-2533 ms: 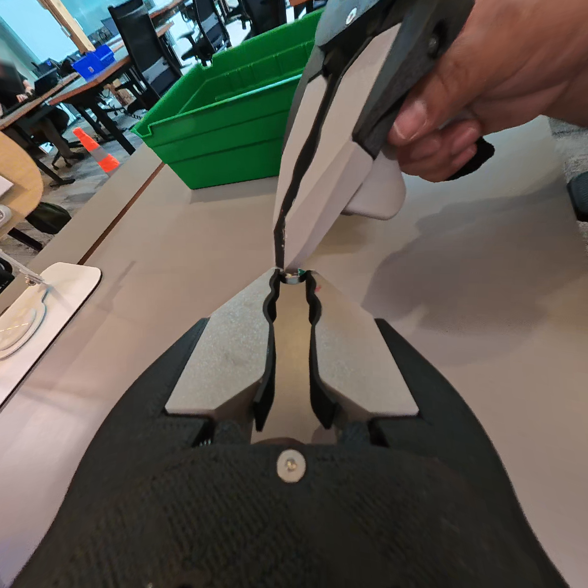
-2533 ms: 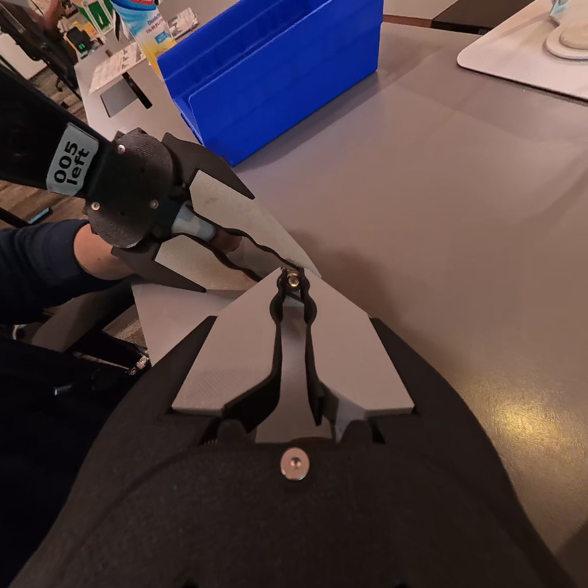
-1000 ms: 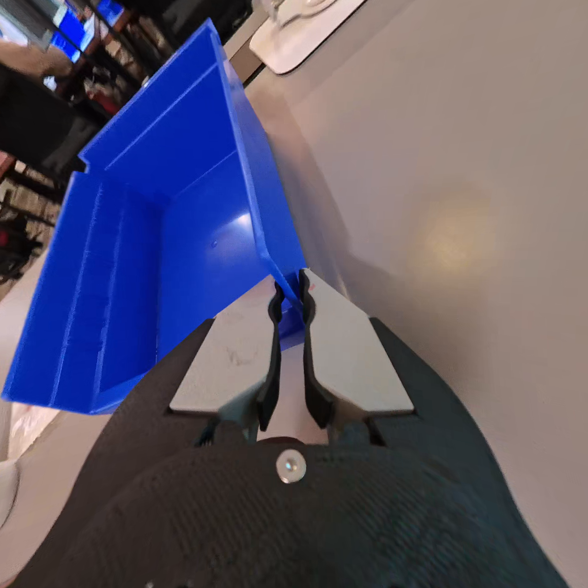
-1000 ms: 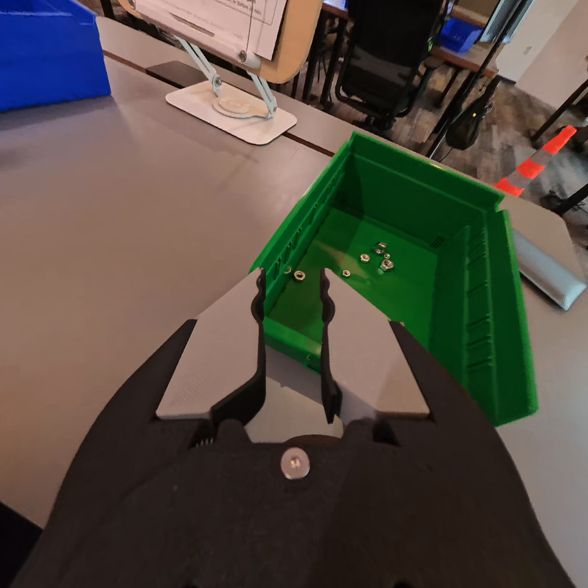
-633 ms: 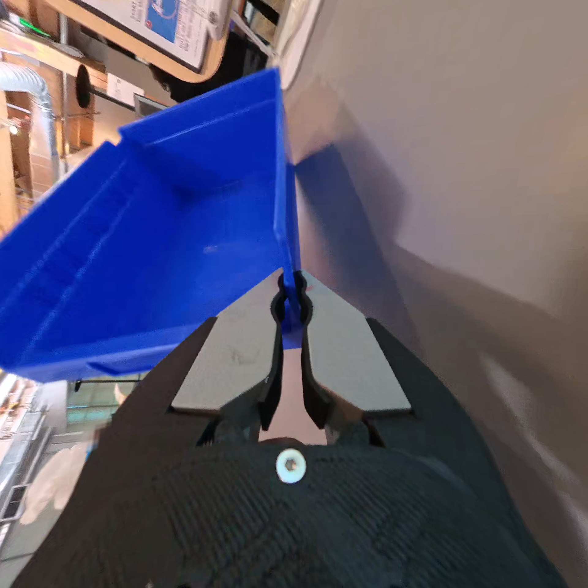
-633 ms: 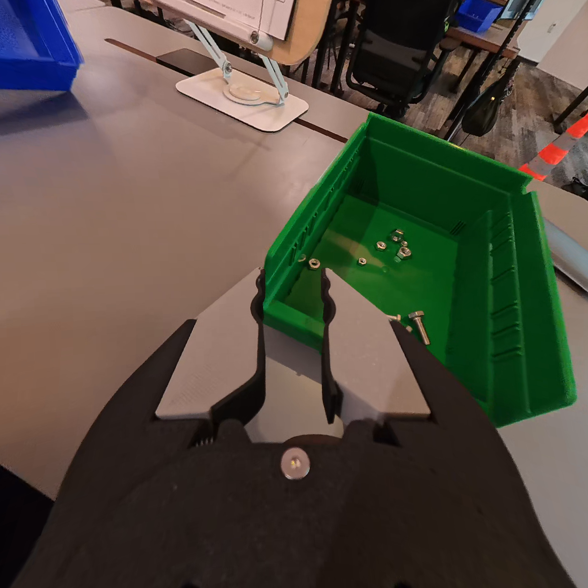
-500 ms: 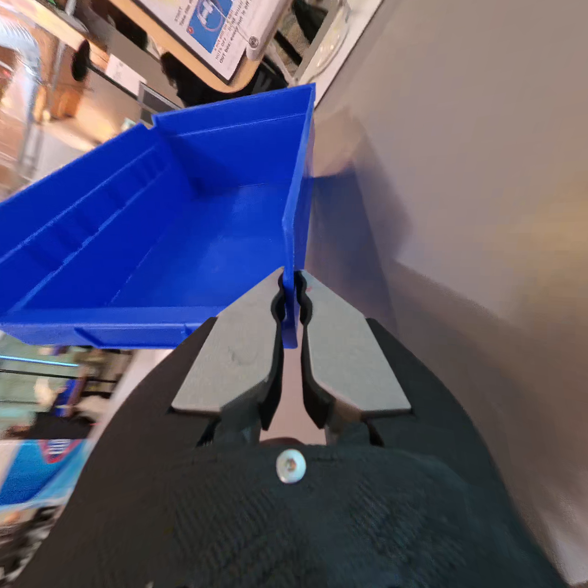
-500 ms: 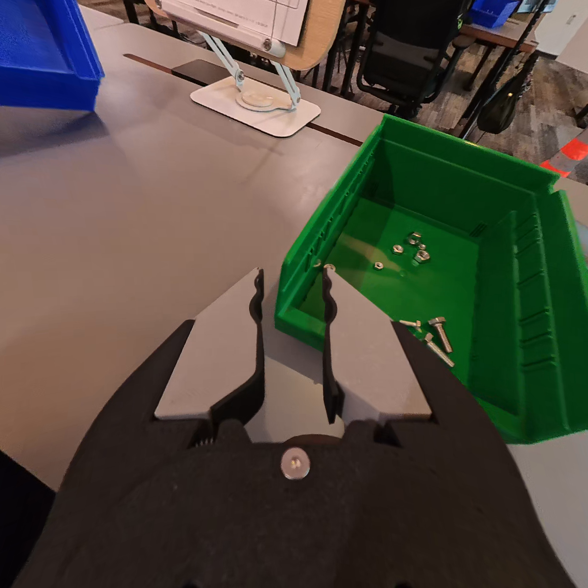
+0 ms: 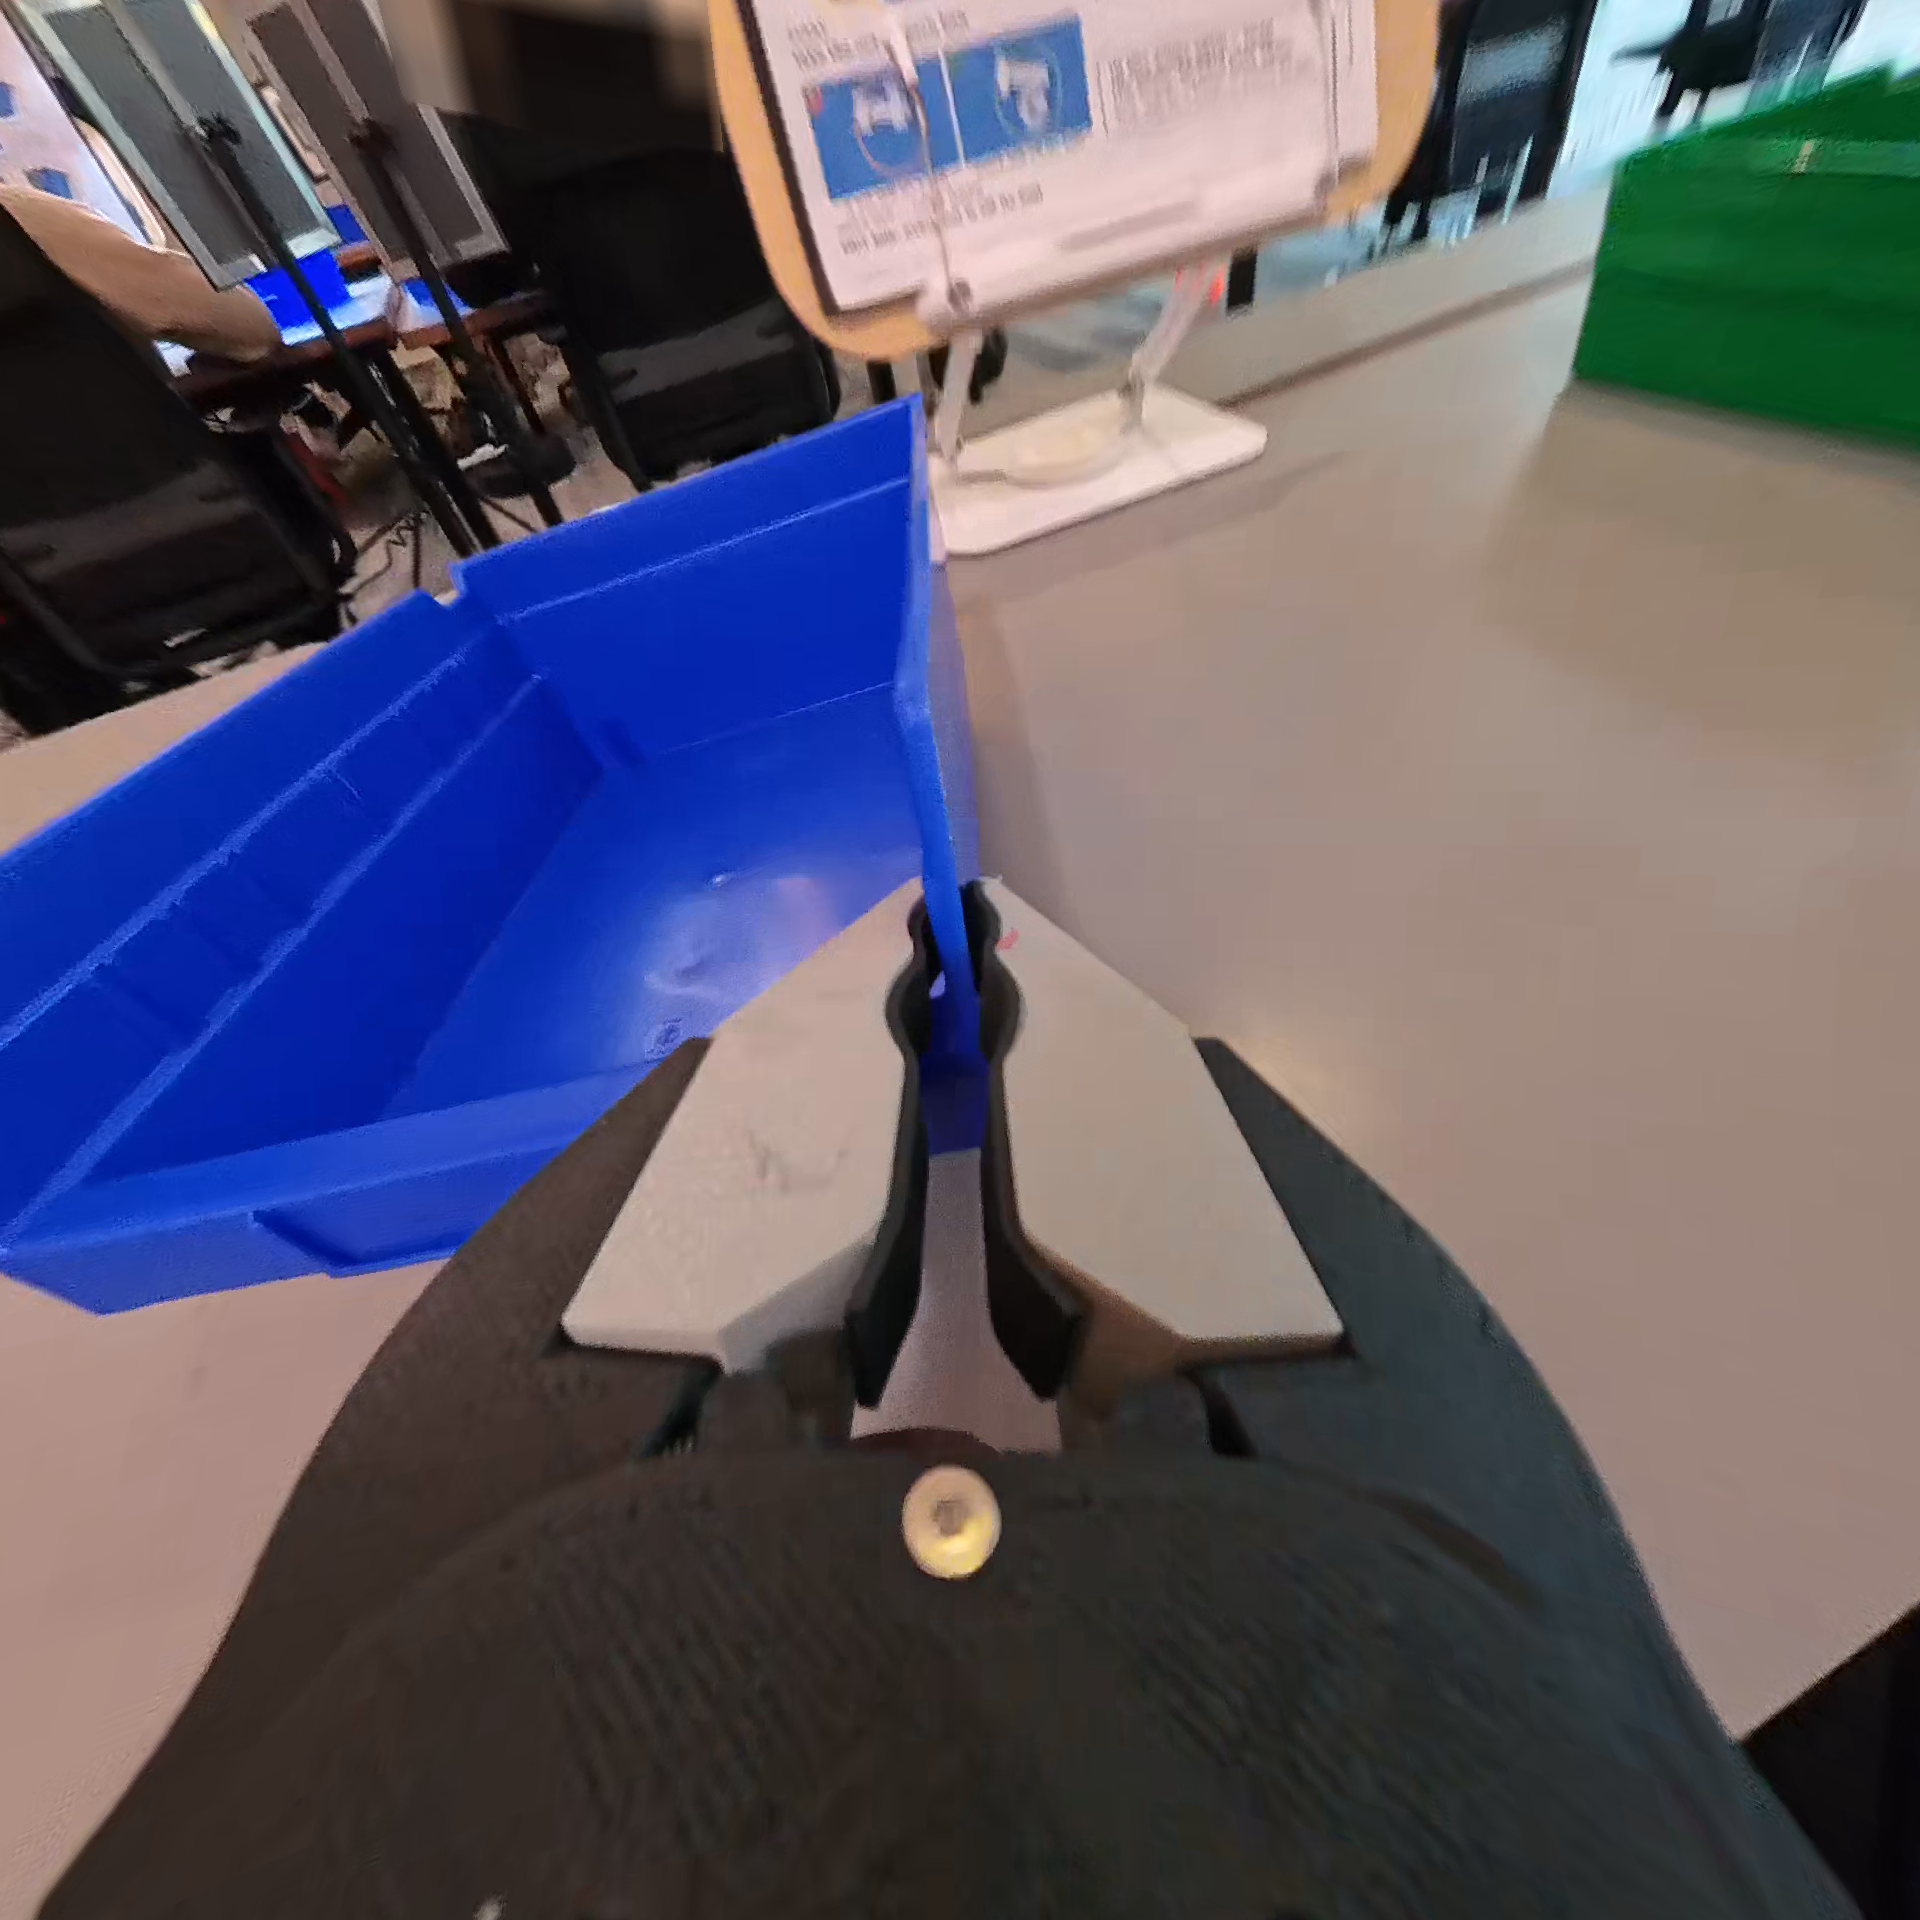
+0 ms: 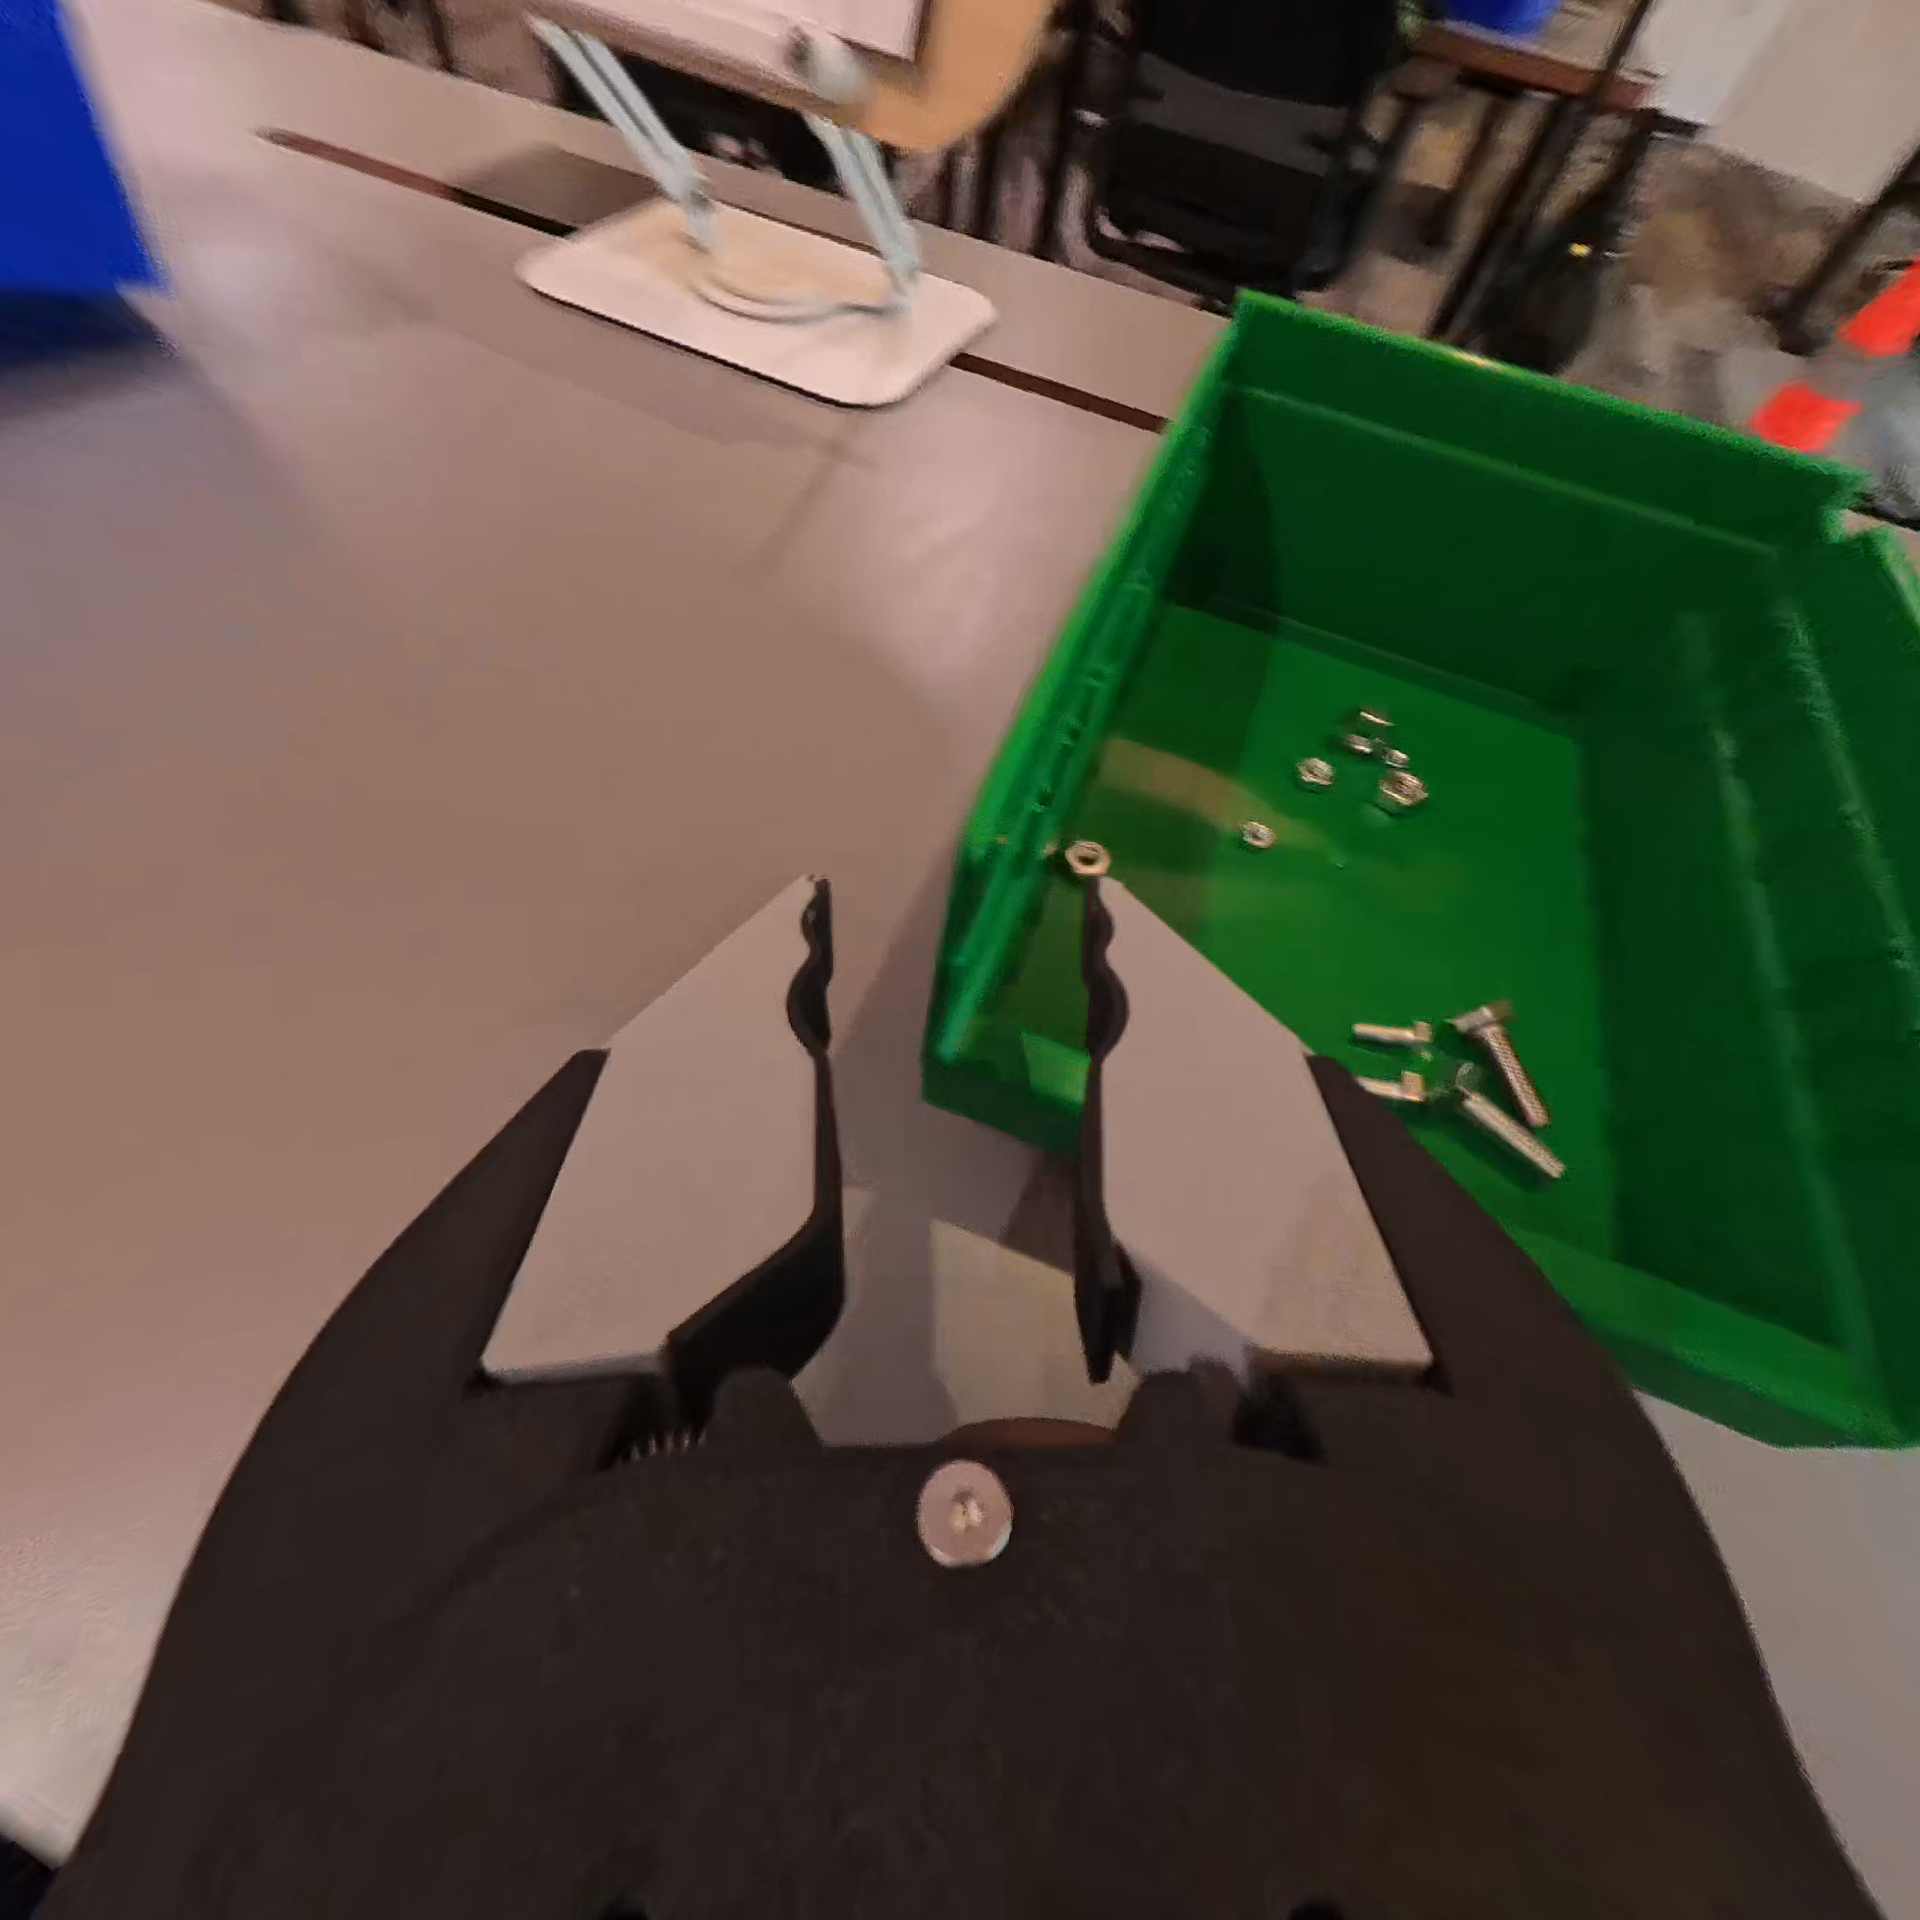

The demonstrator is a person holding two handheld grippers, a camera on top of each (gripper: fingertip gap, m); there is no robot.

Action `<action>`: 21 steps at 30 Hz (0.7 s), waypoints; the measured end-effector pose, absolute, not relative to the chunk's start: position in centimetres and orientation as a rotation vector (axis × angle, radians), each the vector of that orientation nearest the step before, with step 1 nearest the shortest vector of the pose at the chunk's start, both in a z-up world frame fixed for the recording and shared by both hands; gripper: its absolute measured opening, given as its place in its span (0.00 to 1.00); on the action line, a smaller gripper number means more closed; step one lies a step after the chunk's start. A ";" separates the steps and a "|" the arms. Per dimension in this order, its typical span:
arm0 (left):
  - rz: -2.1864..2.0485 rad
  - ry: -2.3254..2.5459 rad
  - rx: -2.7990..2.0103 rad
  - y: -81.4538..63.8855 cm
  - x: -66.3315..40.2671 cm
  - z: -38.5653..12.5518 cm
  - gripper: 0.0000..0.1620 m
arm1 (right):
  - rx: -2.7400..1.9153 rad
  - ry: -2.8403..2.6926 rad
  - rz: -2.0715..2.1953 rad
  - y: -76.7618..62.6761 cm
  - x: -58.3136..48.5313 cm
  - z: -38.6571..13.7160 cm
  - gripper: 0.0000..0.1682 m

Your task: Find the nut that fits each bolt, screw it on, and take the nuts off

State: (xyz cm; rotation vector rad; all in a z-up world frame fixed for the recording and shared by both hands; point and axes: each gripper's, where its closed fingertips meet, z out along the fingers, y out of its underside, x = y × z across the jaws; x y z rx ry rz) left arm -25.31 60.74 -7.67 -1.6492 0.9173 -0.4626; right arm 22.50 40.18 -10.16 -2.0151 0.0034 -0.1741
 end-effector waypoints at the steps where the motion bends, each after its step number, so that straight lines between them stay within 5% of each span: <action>1: -0.518 0.879 -1.649 60.9 -25.5 -7.1 0.01 | -2.043 0.009 -0.190 40.6 22.9 -11.0 0.20; 3: -0.608 0.804 -1.631 61.1 -26.0 -5.7 0.01 | -2.103 0.009 -0.155 41.2 23.0 -12.8 0.06; 7: -0.752 0.687 -1.585 60.9 -27.5 -3.0 0.01 | -2.132 0.016 -0.241 41.2 22.5 -12.9 0.04; 21: -0.759 0.690 -1.349 56.5 -26.9 8.9 0.03 | -2.016 -0.274 0.163 51.5 -10.6 -12.5 0.13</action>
